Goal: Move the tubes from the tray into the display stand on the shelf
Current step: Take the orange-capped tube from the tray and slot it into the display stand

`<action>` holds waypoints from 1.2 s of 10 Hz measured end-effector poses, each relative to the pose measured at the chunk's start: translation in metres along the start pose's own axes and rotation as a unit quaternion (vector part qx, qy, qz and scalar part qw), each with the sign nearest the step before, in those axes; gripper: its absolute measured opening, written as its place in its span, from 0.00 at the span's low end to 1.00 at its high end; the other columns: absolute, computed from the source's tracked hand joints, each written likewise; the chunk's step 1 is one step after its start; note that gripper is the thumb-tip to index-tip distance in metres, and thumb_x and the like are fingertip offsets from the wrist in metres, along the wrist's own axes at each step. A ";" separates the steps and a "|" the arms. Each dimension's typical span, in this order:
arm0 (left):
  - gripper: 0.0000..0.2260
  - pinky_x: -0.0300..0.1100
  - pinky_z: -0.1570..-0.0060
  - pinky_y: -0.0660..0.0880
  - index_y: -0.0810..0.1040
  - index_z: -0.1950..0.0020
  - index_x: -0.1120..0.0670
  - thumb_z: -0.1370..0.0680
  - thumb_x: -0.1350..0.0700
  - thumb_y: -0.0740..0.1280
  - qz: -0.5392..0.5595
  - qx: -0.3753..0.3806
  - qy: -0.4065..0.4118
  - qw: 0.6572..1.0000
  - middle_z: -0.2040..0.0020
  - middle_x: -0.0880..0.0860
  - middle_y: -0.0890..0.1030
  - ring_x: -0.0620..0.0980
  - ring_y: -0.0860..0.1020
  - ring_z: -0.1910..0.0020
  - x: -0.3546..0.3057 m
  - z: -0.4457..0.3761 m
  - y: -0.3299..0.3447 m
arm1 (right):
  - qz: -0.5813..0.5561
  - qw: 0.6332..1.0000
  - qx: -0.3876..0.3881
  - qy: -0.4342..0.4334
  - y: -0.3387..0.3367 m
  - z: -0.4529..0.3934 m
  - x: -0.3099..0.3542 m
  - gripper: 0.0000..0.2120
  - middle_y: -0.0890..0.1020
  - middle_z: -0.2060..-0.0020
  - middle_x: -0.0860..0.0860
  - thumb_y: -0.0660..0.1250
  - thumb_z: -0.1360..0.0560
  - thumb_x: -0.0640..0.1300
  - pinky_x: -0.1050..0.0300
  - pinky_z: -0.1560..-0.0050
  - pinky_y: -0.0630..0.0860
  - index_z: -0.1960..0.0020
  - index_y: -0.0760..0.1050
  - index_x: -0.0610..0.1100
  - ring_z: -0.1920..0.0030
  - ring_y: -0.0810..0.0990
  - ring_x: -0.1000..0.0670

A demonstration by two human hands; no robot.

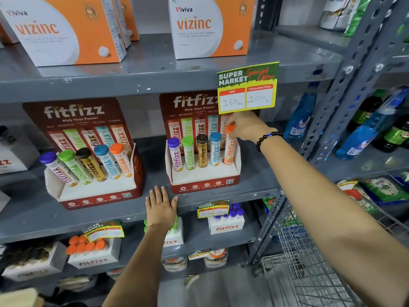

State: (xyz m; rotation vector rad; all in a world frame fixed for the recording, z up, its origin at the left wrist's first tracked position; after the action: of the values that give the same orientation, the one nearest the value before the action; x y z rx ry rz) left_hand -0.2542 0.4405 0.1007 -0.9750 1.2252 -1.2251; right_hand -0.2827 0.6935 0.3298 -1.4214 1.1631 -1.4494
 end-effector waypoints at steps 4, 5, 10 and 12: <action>0.28 0.51 0.26 0.41 0.41 0.24 0.57 0.19 0.44 0.40 -0.007 0.002 -0.002 1.000 0.23 0.58 0.42 0.57 0.41 0.25 -0.001 0.000 -0.001 | -0.006 1.000 -0.006 -0.006 0.007 -0.009 0.002 0.17 0.78 0.41 0.42 0.72 0.29 0.39 0.54 0.44 0.75 0.40 0.77 0.38 0.41 0.76 0.43; 0.28 0.51 0.26 0.41 0.41 0.24 0.57 0.19 0.43 0.41 -0.004 0.001 -0.001 1.000 0.23 0.58 0.42 0.57 0.41 0.25 -0.001 0.001 0.000 | -0.005 1.000 -0.007 -0.008 0.006 -0.009 0.004 0.18 0.78 0.40 0.42 0.72 0.29 0.39 0.56 0.46 0.73 0.40 0.77 0.39 0.40 0.75 0.43; 0.28 0.51 0.26 0.41 0.41 0.24 0.57 0.19 0.43 0.40 -0.018 0.009 -0.002 1.000 0.23 0.58 0.42 0.57 0.41 0.25 0.000 -0.002 0.001 | 0.001 1.000 0.004 0.010 0.023 -0.008 -0.001 0.20 0.77 0.40 0.42 0.73 0.30 0.35 0.51 0.42 0.75 0.39 0.77 0.39 0.41 0.76 0.42; 0.28 0.51 0.27 0.41 0.40 0.24 0.57 0.19 0.43 0.40 -0.024 0.025 -0.004 0.999 0.23 0.58 0.40 0.57 0.39 0.25 0.000 -0.004 0.001 | -0.012 1.000 0.005 0.011 0.032 -0.008 -0.006 0.18 0.79 0.40 0.42 0.72 0.29 0.35 0.50 0.41 0.76 0.40 0.78 0.40 0.41 0.77 0.41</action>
State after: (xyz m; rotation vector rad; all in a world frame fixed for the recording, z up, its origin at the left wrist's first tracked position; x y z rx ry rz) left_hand -0.2582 0.4408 0.0989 -0.9777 1.1651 -1.2826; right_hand -0.2923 0.6907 0.2979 -1.4206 1.1552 -1.4897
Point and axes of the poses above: each hand's wrist, its own z-axis away from the middle knuckle, its own y-axis out of the palm, x = y × z, the point moved 1 cm from there along -z, towards the middle knuckle
